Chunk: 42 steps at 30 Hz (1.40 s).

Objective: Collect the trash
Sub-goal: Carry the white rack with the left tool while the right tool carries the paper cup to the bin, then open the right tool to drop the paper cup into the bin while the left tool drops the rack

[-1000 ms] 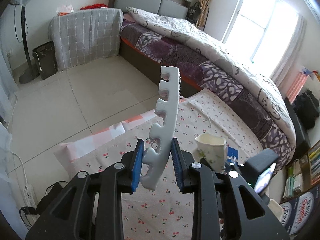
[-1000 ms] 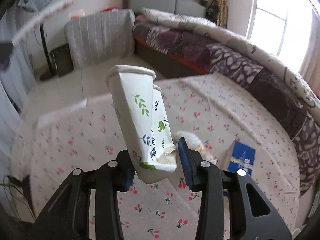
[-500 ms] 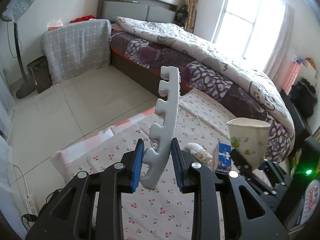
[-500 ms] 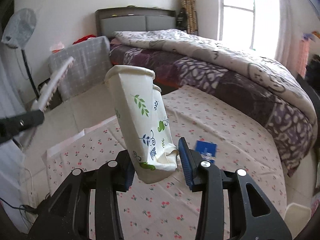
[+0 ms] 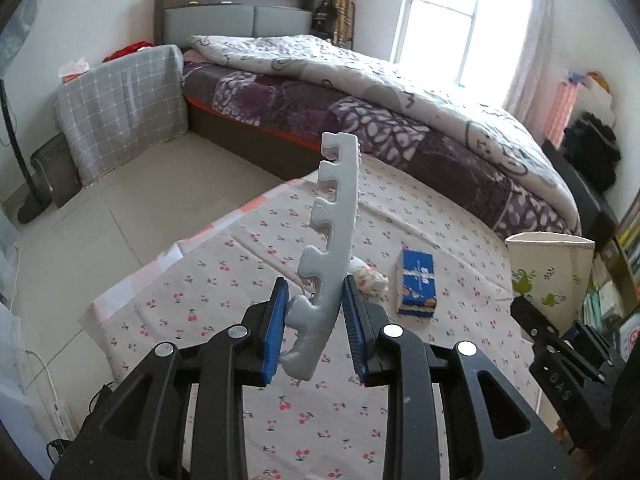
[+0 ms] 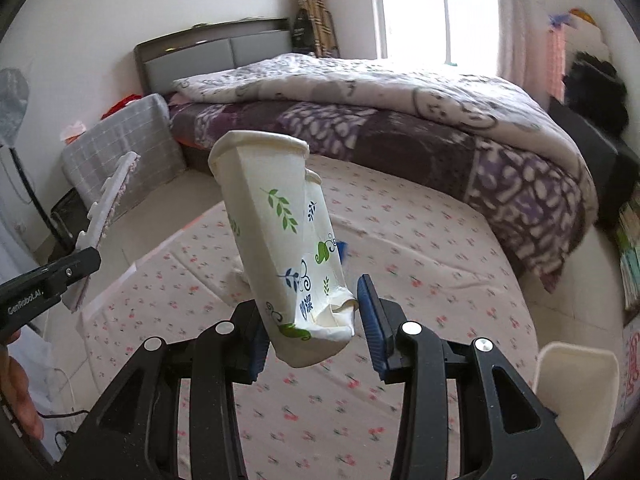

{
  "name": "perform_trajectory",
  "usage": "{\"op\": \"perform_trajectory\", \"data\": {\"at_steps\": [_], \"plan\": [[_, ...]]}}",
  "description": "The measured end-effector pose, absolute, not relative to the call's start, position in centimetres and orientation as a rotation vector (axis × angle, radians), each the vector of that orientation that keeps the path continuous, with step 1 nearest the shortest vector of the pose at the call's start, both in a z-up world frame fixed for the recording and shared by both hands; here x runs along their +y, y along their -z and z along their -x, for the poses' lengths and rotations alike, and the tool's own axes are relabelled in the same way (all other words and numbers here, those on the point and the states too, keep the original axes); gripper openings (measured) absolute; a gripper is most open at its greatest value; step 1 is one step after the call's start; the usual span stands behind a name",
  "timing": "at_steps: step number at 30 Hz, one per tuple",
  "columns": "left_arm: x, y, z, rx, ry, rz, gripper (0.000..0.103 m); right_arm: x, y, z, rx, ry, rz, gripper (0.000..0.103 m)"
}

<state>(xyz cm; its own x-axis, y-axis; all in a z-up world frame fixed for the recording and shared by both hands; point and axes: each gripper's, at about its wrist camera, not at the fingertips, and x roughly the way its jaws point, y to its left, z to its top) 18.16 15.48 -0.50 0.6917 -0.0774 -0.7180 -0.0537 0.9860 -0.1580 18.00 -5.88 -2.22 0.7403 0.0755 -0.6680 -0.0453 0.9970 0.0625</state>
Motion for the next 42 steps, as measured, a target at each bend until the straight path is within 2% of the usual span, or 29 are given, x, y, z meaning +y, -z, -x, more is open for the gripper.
{"op": "perform_trajectory", "data": {"at_steps": [7, 30, 42], "plan": [[10.9, 1.5, -18.1, 0.826, 0.062, 0.107, 0.028, -11.3, 3.7, -16.7, 0.744, 0.005, -0.115, 0.038], [-3.7, 2.0, -16.6, 0.830, 0.264, -0.008, 0.028, -24.2, 1.2, -11.9, 0.701, 0.222, -0.249, 0.039], [-10.5, 2.5, -15.1, 0.833, 0.384, -0.061, 0.028, -31.3, 1.8, -9.0, 0.750, 0.380, -0.344, 0.039]]}}
